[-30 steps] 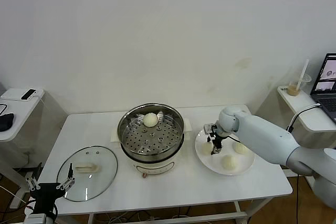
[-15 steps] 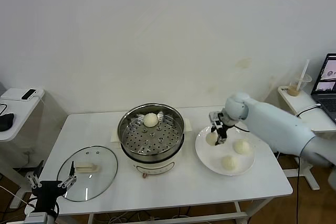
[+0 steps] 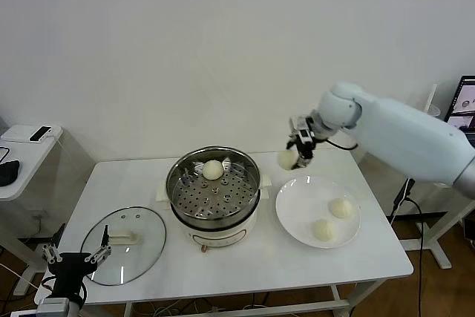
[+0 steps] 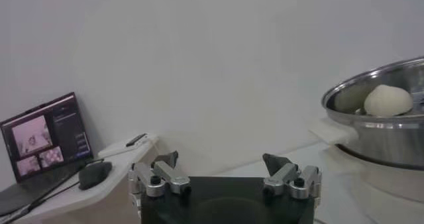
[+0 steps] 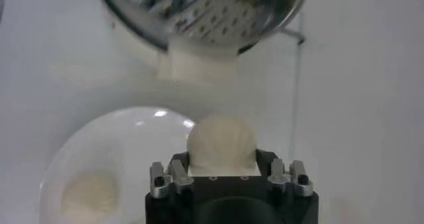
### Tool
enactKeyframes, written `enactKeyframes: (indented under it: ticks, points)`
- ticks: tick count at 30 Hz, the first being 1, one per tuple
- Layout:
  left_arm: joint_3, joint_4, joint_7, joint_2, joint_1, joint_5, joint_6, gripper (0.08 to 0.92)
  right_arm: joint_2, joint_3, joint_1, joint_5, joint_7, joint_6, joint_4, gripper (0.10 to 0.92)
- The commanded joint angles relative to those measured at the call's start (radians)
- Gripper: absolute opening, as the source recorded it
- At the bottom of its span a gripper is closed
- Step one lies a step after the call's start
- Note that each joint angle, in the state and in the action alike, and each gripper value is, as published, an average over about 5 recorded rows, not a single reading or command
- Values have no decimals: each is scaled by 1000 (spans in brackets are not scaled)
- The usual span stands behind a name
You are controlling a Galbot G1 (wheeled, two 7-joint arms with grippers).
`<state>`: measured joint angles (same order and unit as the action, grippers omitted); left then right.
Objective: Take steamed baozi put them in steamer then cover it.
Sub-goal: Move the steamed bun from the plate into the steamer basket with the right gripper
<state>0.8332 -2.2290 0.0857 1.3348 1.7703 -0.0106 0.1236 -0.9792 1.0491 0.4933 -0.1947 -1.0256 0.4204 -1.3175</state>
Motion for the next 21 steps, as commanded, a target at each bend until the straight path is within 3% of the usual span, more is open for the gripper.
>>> enactKeyframes:
  ticks: [1,9,21]
  points:
    - [-1,2,-1,0,0,1,1,823,-160,39,96,-136,68,86,-23,636]
    - [18,2,-3,1,2,-2,2,823,-357,39,-4,-191,102,146,97,636]
    - [32,-10,-5,5,4,-5,0,823,-506,23,-125,-184,120,192,275,638]
